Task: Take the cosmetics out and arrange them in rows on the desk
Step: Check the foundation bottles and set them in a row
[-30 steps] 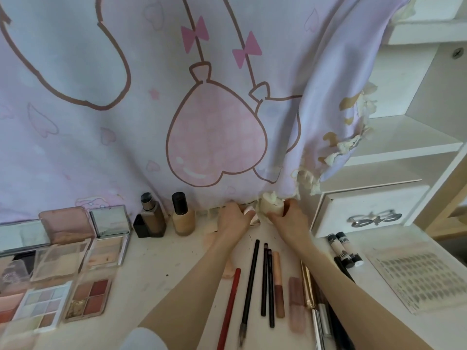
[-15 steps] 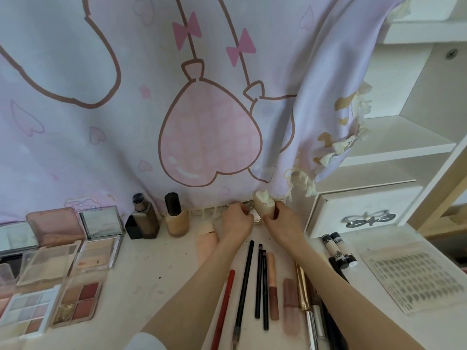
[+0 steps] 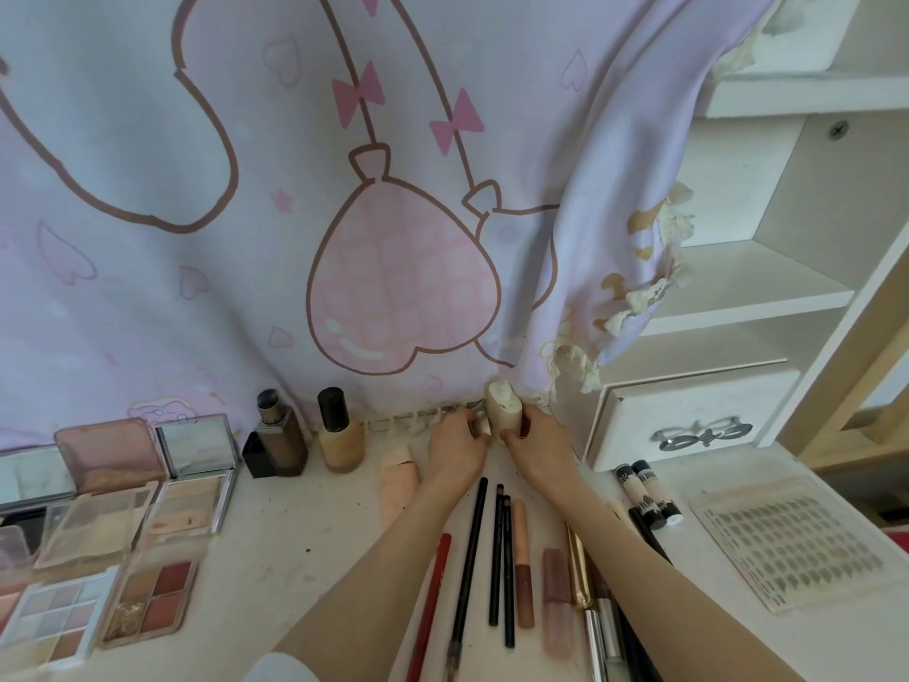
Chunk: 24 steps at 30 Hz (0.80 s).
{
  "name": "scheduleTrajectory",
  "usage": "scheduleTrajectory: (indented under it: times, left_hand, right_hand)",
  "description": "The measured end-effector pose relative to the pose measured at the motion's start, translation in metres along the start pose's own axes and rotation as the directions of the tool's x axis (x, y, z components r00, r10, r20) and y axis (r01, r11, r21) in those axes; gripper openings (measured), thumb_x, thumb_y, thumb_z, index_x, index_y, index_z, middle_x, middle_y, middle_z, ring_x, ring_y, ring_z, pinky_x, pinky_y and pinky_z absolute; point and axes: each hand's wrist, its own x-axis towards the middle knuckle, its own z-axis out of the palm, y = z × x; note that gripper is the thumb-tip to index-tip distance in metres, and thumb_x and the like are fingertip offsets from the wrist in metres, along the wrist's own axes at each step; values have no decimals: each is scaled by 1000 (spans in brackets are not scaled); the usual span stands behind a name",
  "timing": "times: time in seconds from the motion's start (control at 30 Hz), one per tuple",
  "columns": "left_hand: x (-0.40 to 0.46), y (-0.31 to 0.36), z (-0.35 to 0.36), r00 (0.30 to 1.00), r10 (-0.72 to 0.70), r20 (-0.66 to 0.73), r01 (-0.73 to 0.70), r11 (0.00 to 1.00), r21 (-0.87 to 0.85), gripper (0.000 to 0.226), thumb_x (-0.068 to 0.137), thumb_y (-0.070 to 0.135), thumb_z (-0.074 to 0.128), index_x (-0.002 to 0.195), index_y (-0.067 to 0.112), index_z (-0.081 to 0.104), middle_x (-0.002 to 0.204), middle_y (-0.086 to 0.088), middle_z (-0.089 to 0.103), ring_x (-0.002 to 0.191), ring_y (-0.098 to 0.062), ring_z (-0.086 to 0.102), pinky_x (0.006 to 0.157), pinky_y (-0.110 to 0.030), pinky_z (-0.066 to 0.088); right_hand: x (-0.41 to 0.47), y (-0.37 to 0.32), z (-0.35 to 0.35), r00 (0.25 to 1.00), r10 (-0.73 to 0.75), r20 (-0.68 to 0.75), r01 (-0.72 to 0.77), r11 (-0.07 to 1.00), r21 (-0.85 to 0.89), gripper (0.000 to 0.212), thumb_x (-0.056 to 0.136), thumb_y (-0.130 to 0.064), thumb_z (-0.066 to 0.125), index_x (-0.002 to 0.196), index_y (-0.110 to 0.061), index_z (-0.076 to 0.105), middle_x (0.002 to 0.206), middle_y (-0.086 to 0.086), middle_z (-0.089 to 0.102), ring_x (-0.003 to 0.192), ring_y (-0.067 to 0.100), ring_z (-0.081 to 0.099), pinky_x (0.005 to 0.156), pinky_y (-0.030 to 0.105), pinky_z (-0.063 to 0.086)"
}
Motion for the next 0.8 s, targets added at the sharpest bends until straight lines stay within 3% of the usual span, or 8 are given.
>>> scheduleTrajectory:
  times: [0.17, 0.3, 0.4, 0.63, 0.8]
  left_hand:
    - [-3, -1, -5, 998, 29, 47, -29, 999, -17, 18, 85, 9, 59, 103, 7, 63, 90, -5, 61, 88, -20, 56, 72, -23, 37]
    - [-4, -2, -3, 994, 88, 60, -89, 996, 19, 34, 83, 14, 64, 116, 11, 59, 114, -8, 56, 104, -22, 54, 83, -22, 39]
    - [-3, -2, -2, 995, 92, 47, -96, 992, 77, 37, 81, 11, 63, 117, 10, 55, 120, -9, 48, 107, -22, 50, 83, -18, 35]
    - [-1, -5, 2, 990, 126, 61, -134, 980, 150, 36, 83, 9, 56, 118, 10, 48, 120, -12, 48, 111, -26, 46, 92, -32, 41]
    - [-2, -9, -3, 978, 201, 61, -209, 957, 199, 44, 84, -5, 48, 125, 10, 50, 126, -11, 37, 116, -25, 43, 92, -20, 33]
  right_hand:
    - [-2, 0, -2, 1000, 4, 13, -3, 1000, -17, 25, 87, -7, 56, 111, -2, 58, 111, 14, 64, 103, 28, 57, 75, 24, 36]
    - [-2, -2, -2, 1000, -9, 2, 9, 1000, -5, 26, 88, -13, 57, 112, -3, 57, 109, 14, 64, 101, 28, 58, 76, 26, 38]
    - [-2, -2, -2, 1000, -13, -13, 13, 1000, -19, 24, 89, -14, 56, 110, -2, 57, 106, 15, 63, 100, 29, 58, 71, 25, 35]
    - [1, 2, -1, 1000, -28, -13, 28, 999, -24, 24, 89, -13, 56, 110, -1, 57, 107, 16, 63, 101, 29, 57, 71, 24, 33]
    - [2, 5, 1, 999, -26, -19, 25, 1000, -8, 23, 88, -14, 57, 108, -1, 57, 105, 16, 64, 99, 30, 58, 71, 25, 35]
